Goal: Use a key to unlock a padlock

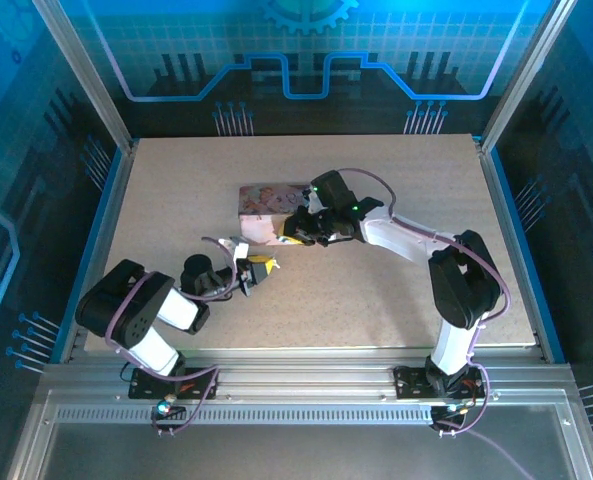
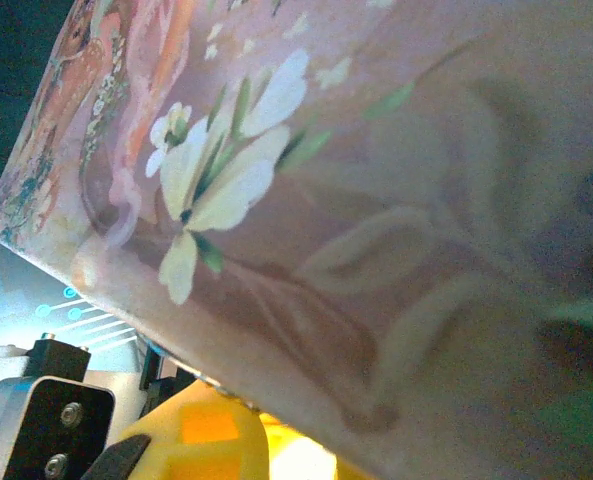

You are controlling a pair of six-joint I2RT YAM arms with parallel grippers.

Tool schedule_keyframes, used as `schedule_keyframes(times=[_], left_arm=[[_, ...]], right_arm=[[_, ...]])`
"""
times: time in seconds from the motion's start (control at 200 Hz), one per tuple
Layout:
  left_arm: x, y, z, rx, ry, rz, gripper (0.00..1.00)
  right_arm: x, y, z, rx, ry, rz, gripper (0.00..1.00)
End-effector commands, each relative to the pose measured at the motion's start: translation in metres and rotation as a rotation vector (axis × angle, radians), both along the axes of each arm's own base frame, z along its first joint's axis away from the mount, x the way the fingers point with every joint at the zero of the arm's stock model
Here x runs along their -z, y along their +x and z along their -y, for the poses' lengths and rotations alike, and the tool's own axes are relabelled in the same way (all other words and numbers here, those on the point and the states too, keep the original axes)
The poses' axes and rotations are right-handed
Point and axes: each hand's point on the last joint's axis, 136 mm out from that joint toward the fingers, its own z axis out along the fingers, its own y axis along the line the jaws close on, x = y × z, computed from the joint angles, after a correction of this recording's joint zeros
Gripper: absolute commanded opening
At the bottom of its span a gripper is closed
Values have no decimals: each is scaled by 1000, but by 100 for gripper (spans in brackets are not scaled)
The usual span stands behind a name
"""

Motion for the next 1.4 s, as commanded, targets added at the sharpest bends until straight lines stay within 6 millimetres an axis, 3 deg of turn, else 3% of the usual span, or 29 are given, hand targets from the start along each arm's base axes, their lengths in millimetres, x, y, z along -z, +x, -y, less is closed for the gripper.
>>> schedule_keyframes(times=[0.0,0.145,0.48,1.396], left_arm=[[-31,0,5,37,-55,88,0],[-37,3,5,31,-57,110,0],[-30,14,5,15,-39,104,0],[-32,27,12,29,-51,102,0]], right_arm=[[-45,1,-5,-40,119,65,0],[-50,0,-5,-49,135,62,0],[-57,-4,-4,-53,144,63,0],[-46,-11,-6,-86,112,43,0]])
